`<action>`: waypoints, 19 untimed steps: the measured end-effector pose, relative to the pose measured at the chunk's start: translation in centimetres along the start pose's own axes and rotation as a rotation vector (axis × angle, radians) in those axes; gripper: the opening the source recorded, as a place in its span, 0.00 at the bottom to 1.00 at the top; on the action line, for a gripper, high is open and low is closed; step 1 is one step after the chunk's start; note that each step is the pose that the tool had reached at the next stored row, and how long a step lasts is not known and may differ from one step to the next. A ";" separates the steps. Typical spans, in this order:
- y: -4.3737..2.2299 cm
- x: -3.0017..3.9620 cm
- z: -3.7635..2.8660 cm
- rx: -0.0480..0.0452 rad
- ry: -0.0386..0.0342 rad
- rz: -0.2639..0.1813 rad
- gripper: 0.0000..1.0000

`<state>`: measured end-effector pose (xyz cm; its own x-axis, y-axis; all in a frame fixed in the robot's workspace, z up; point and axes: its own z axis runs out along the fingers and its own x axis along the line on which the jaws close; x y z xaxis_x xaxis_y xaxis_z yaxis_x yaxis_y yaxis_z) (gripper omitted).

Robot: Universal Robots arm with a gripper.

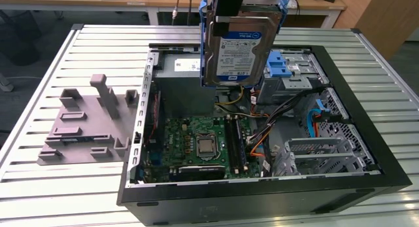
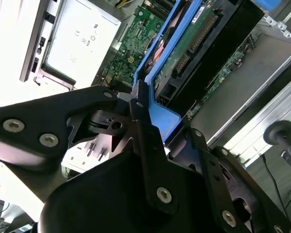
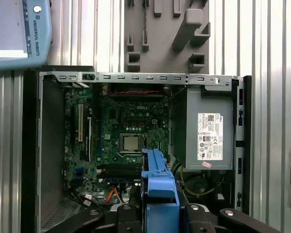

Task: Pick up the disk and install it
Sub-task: 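Insert the disk into the insertion slot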

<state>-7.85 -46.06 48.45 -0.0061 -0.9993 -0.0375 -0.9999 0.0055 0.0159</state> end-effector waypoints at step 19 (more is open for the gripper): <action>-0.12 1.27 -0.04 0.0000 -0.0001 0.000 0.36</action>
<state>-7.73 -47.33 48.44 -0.0061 -0.9993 -0.0376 -0.9999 0.0055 0.0160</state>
